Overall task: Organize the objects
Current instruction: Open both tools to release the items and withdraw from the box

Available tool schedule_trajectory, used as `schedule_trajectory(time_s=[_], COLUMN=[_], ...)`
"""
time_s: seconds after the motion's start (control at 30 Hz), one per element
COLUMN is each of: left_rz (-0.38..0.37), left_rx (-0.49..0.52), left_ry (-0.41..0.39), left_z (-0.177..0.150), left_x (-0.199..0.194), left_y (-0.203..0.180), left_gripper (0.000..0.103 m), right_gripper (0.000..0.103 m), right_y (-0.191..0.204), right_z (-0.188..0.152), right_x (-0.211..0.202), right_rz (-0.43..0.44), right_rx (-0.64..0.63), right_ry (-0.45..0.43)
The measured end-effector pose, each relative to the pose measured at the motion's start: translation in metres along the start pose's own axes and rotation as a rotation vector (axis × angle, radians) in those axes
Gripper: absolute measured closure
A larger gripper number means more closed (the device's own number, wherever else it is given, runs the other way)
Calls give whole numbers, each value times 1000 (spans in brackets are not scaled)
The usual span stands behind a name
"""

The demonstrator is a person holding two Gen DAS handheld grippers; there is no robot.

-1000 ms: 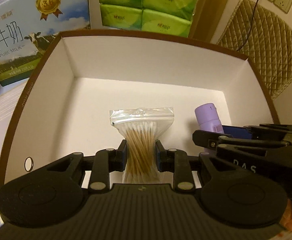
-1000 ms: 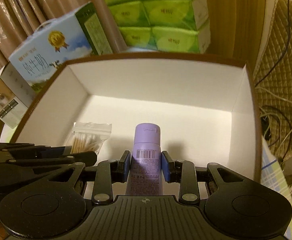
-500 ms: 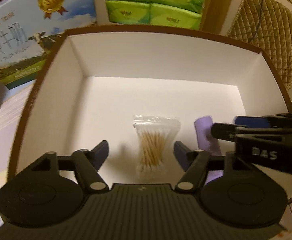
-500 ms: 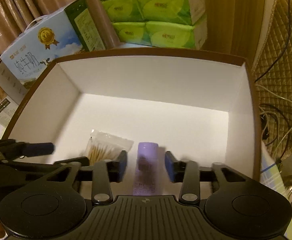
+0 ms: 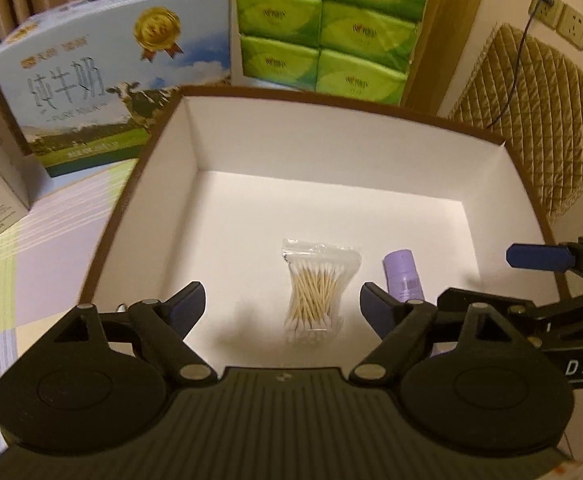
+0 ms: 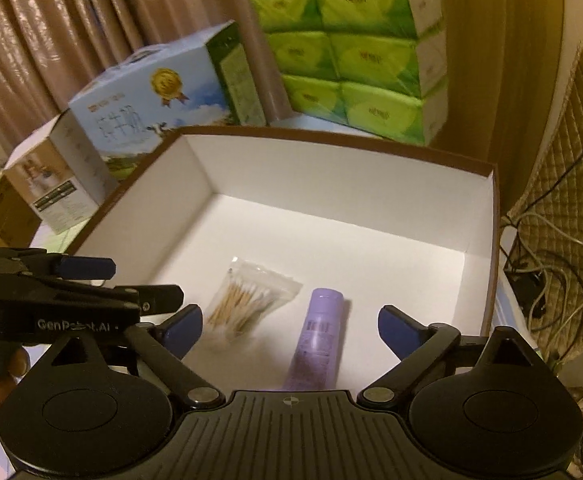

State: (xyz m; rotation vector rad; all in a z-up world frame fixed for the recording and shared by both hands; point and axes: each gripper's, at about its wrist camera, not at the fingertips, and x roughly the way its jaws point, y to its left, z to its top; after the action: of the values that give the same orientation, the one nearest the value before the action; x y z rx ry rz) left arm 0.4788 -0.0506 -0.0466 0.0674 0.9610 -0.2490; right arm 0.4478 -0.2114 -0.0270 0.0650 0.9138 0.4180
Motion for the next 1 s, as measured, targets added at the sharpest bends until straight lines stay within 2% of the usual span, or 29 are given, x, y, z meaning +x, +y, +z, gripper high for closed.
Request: schedule_trajectory(time_s=[0.17,0.5,1.0], left_rz=[11,40,93], left_rx=[-31,-92,-188], left_ry=[-42,-91,-127], left_z=[-9,-30,-88], left_x=[-25,-72,-138], left_y=[0,-5,-26], left_gripper=[19,17,13], right_gripper=[5,3,2], right_y=[4,11,20], right_z=[-4,-13,-44], right_x=[-19,-51,-103], right_rz=[11,26,81], right_rx=[-10,-37,-83], right_ry=[-35,-74,-93])
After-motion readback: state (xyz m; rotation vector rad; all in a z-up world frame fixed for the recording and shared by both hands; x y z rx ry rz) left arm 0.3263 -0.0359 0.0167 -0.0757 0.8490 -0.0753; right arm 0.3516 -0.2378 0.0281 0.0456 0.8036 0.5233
